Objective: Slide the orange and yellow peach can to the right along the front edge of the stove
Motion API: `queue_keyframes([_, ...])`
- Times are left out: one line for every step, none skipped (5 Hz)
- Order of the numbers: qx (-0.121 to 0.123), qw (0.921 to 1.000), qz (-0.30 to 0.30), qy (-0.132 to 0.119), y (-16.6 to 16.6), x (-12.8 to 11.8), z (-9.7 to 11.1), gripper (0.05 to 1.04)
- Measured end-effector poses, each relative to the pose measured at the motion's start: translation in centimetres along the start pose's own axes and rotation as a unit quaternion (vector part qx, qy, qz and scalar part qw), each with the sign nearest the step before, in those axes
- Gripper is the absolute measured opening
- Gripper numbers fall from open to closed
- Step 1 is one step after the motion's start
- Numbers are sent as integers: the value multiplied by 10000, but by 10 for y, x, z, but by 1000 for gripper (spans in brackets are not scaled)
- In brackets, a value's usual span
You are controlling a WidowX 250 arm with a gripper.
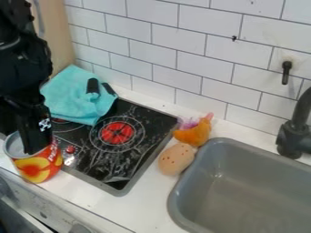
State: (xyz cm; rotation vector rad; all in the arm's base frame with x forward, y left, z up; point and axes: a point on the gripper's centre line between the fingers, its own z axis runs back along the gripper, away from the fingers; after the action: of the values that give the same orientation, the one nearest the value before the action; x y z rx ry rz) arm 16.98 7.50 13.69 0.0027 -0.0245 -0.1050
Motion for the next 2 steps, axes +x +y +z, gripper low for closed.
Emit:
queue_keyframes([-42,10000,8,73,0,-1,-3,1000])
queue_keyframes([-256,9997,5,25,13,9,-6,1000])
